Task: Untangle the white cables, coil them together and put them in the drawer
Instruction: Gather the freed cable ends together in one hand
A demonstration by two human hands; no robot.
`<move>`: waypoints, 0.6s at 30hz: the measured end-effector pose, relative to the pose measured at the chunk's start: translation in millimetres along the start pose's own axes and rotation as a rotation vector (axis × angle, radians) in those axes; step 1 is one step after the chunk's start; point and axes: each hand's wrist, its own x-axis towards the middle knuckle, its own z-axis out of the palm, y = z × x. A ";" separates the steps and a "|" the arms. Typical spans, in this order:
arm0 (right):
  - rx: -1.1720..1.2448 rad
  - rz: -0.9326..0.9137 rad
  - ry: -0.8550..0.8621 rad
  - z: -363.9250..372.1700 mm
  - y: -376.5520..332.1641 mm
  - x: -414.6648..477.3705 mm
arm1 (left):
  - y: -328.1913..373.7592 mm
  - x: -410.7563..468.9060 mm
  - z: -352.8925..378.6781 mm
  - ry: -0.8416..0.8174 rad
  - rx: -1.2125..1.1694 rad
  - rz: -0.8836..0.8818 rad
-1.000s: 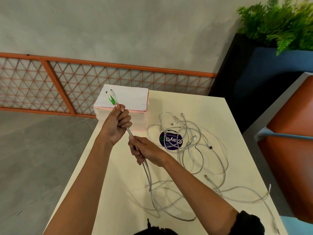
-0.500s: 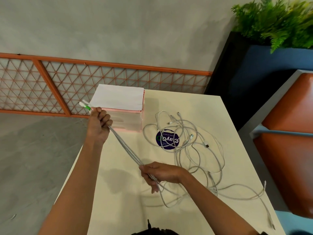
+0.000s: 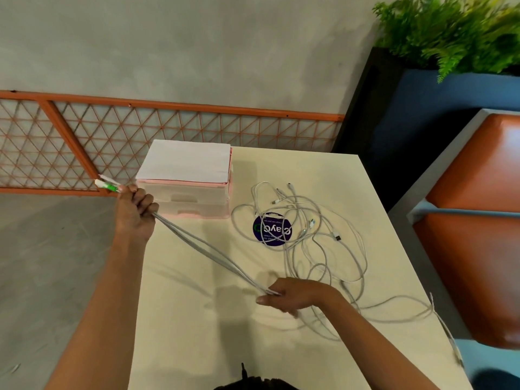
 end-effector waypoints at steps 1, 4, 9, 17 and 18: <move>0.035 0.020 0.049 0.1 2.3 -1.8 | 0.6 2.4 -3.6 -0.002 -0.006 -0.005; 0.166 0.030 0.091 -0.9 7.6 -8.7 | -1.0 8.2 -10.7 -0.008 -0.003 -0.020; 0.079 0.097 -0.035 -1.3 27.2 -19.0 | 0.2 20.0 -25.2 -0.036 -0.048 -0.039; 0.163 0.182 0.045 -16.3 53.0 -40.9 | -4.1 20.3 -38.1 0.188 0.159 -0.008; 0.209 0.173 0.052 -19.0 53.6 -44.2 | -5.4 16.4 -35.1 0.202 0.164 -0.007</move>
